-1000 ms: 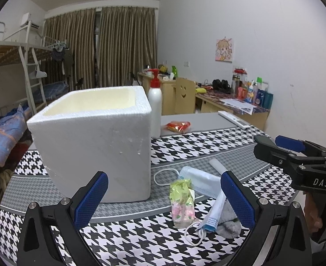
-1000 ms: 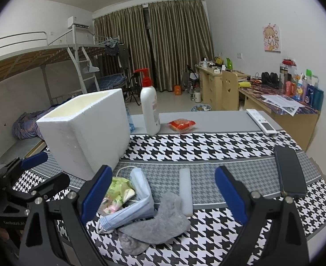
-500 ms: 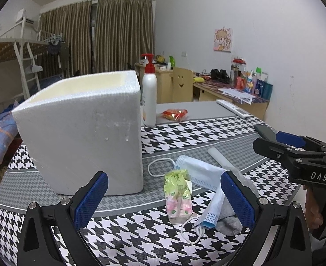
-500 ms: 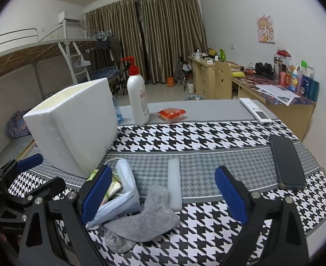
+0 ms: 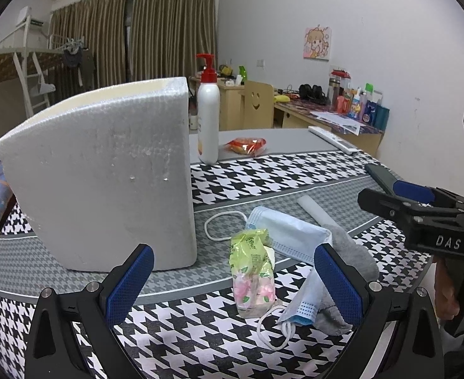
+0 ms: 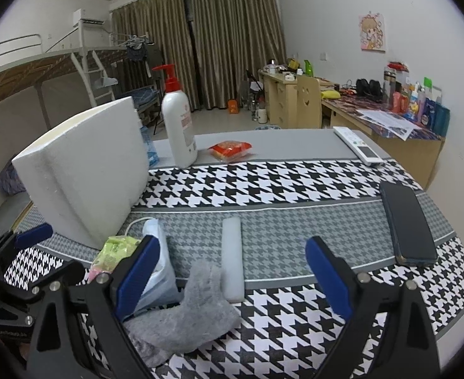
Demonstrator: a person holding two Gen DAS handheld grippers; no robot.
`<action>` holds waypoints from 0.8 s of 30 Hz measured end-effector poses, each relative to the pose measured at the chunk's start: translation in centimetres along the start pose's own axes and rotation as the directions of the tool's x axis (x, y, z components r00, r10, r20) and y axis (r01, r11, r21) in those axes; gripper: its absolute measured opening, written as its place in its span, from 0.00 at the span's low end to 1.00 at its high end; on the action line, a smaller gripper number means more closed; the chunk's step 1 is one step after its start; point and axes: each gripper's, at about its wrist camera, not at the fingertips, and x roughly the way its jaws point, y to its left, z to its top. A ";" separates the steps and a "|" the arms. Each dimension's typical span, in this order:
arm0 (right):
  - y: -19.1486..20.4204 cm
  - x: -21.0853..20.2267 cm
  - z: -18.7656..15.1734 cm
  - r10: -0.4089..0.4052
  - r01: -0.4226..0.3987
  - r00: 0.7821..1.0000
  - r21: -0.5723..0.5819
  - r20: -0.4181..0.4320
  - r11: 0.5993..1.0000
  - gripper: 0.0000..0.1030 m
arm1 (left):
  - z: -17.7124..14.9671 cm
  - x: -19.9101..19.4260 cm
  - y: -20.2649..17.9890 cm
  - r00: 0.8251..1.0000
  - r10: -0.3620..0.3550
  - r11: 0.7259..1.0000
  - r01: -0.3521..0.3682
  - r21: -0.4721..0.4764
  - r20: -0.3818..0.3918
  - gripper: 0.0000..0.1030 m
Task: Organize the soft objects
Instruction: 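Move both grippers toward the snack packet, mask and grey sock, then grasp the green snack packet with the left gripper while the right gripper grasps the white roller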
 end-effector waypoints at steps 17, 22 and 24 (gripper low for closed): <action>-0.6 2.0 -0.1 0.009 -0.008 0.997 0.008 -0.075 1.000 0.77 | -0.1 2.9 -0.5 0.996 -0.032 0.999 0.032 -0.009 -0.087 0.93; -0.7 2.7 0.1 0.006 -0.005 0.996 0.014 -0.084 1.000 0.77 | -0.3 3.9 -0.5 0.991 -0.040 0.999 0.039 -0.010 -0.127 0.87; -1.0 3.0 0.2 0.005 -0.003 0.996 0.017 -0.089 1.000 0.76 | -0.4 4.1 -0.6 0.990 -0.049 0.999 0.048 -0.007 -0.136 0.83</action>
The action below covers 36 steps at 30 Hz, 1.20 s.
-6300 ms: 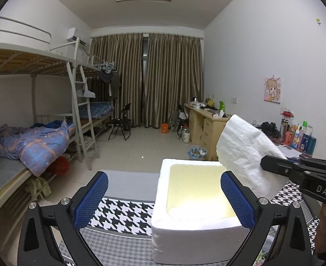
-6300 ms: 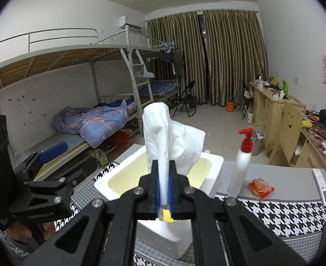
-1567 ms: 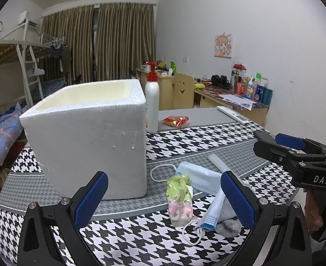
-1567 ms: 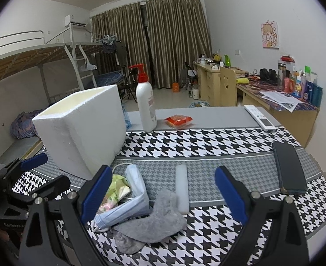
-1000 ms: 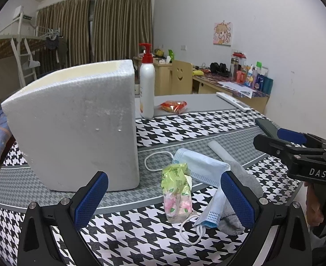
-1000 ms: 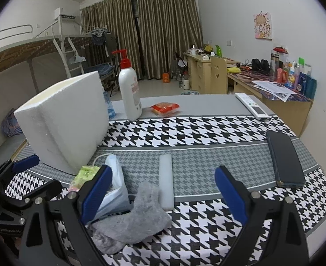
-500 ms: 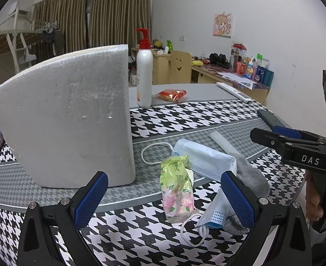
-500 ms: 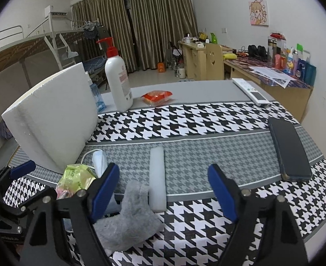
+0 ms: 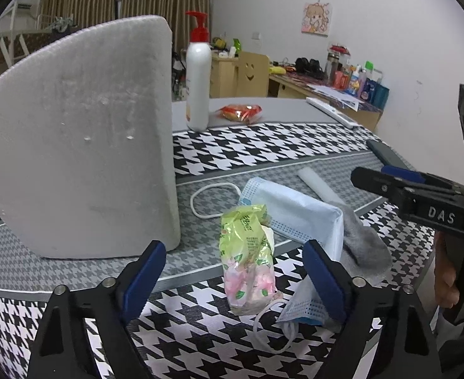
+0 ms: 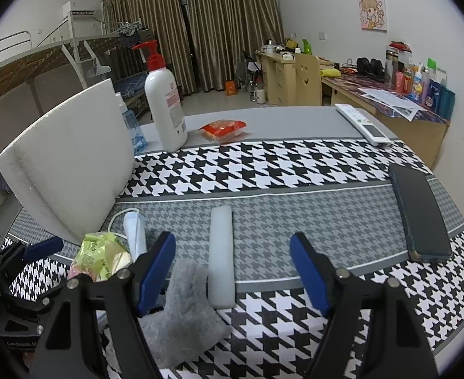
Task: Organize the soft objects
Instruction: 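Grasp the green snack packet with the left gripper while the right gripper grasps the white roller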
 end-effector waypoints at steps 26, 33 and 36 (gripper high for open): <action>0.7 3.9 0.4 -0.009 0.000 0.993 -0.077 -0.115 0.997 0.60 | -0.6 2.5 -0.5 0.992 -0.005 1.000 0.008 0.023 -0.126 0.44; 1.5 5.3 0.0 -0.008 -0.012 0.984 -0.111 -0.177 0.994 0.40 | -0.5 2.4 -0.5 0.992 -0.009 1.000 0.012 0.027 -0.123 0.31; 1.7 5.5 -0.2 -0.021 -0.003 0.982 -0.126 -0.189 0.992 0.35 | -0.5 2.3 -0.6 0.993 -0.015 0.999 0.018 0.026 -0.119 0.28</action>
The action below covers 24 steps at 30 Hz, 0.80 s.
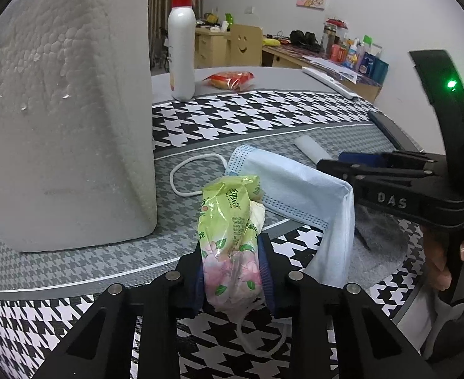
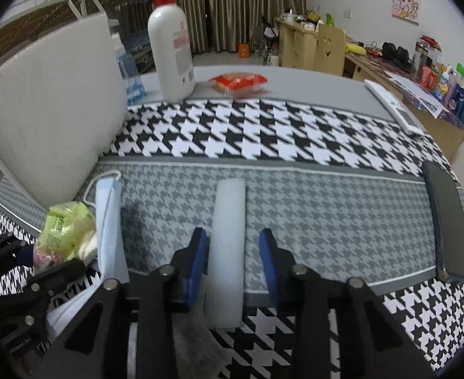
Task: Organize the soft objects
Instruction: 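Grasp the green snack packet with the left gripper while the right gripper grasps the white roller, then lift and carry the snack packet and white roller over the white foam box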
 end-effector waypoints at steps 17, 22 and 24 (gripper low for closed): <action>-1.7 -3.8 0.5 0.029 -0.036 0.994 0.062 0.103 0.997 0.17 | 0.0 -1.9 0.6 0.997 -0.014 1.000 0.015 -0.009 0.076 0.24; -1.7 -5.6 0.4 0.022 -0.033 0.988 0.068 0.150 0.997 0.17 | 0.0 -3.0 0.6 0.994 -0.016 1.000 0.016 -0.003 0.109 0.24; -1.5 -6.1 0.4 0.023 -0.035 0.986 0.067 0.166 0.997 0.17 | 0.0 -3.3 0.6 0.993 -0.013 1.000 0.013 0.001 0.121 0.24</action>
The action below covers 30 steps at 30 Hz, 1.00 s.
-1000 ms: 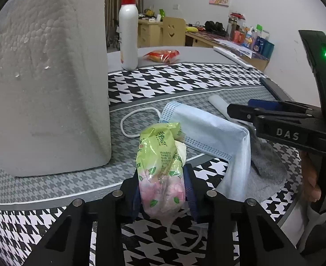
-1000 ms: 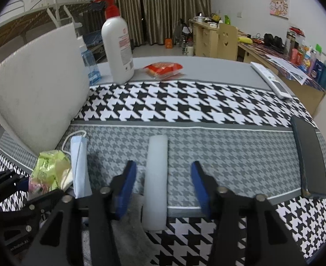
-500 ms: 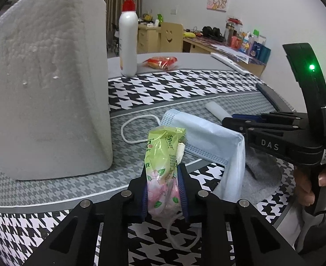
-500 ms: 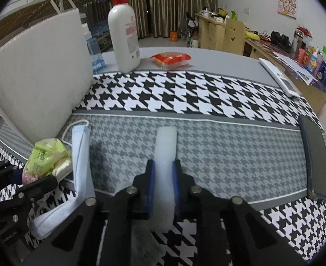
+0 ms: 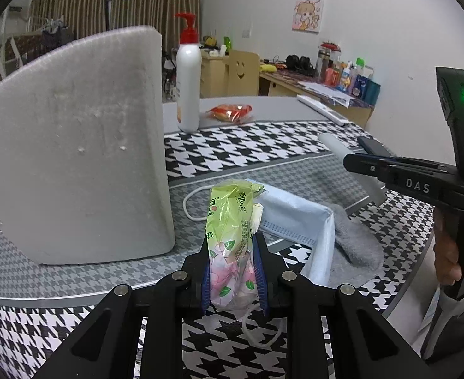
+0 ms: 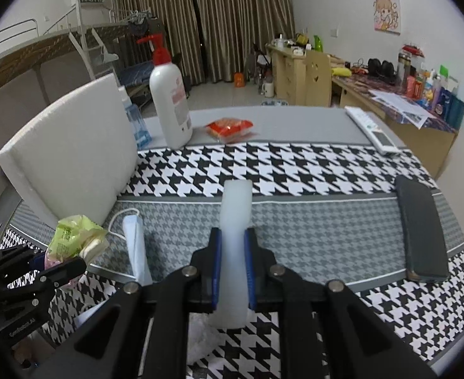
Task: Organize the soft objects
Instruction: 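Lift and carry the snack packet and white roller over the white foam box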
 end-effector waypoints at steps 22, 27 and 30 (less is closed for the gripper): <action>1.6 -4.0 0.1 0.040 -0.036 0.992 -0.035 0.120 0.999 0.17 | 0.9 -3.6 -0.1 0.994 0.017 1.000 -0.019 0.017 0.105 0.24; 2.0 -4.7 0.2 0.047 -0.042 0.989 -0.041 0.142 0.998 0.17 | 1.3 -4.5 -0.2 0.991 0.014 1.000 -0.017 0.023 0.132 0.24; 2.2 -5.2 0.3 0.057 -0.050 0.985 -0.048 0.160 0.998 0.17 | 1.5 -5.0 -0.3 0.989 0.012 0.999 -0.016 0.027 0.146 0.24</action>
